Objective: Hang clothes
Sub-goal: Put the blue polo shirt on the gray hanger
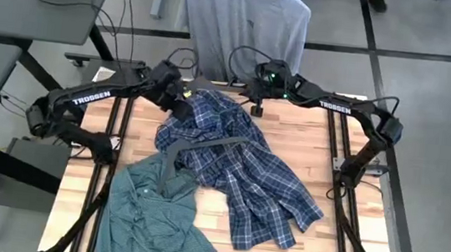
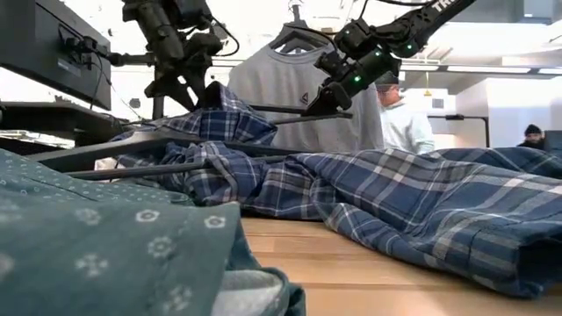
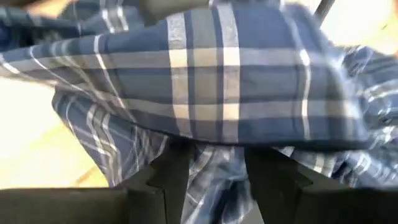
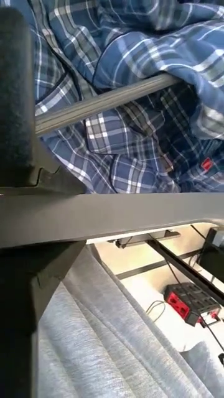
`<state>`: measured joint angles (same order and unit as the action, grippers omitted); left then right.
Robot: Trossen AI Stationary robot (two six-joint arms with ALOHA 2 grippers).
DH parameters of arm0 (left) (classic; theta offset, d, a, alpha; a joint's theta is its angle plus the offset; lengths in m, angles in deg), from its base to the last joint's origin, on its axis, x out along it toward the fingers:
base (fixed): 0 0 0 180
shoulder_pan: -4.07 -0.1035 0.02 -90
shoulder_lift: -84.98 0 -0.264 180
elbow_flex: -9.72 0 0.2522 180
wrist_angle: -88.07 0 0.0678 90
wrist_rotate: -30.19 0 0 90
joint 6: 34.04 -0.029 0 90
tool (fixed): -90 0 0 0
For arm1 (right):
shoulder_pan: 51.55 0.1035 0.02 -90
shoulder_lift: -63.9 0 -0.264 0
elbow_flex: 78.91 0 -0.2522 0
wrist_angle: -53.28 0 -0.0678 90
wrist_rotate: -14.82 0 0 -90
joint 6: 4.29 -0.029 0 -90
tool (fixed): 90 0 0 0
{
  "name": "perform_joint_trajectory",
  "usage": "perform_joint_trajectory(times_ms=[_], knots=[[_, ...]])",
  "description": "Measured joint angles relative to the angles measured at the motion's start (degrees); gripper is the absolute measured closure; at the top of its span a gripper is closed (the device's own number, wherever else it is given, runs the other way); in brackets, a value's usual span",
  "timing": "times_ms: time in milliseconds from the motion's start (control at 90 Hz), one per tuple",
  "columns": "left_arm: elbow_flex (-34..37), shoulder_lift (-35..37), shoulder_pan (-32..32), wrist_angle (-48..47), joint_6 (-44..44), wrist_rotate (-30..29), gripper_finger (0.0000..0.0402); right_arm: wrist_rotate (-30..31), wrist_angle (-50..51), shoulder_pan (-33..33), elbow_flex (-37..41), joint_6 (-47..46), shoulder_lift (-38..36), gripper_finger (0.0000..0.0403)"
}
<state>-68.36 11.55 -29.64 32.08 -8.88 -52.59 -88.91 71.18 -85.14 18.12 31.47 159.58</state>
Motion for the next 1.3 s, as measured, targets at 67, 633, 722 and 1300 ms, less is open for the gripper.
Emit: perform_joint_trajectory(times_ms=[67,633,722,1300], knots=[[0.0,0.2,-0.6,2.1,-0.5,0.0,0.0265,0.0,0.0,0.5,0.0,0.0,0.0,0.0335],[-2.3,1.4,-5.3,0.4,-3.9,-0.9,0.0265,-0.8,-3.8,1.6,0.0,-2.1,-0.6,0.0335],[-2.7,1.2,-5.7,-0.7,-5.5,-0.8,0.0265,-0.7,-4.0,1.8,0.0,-2.2,-0.9,0.0335],[-2.6,1.2,-6.8,13.1,-4.5,13.7,0.0265,-0.9,-8.0,3.1,0.0,-2.4,-1.1,0.0335]])
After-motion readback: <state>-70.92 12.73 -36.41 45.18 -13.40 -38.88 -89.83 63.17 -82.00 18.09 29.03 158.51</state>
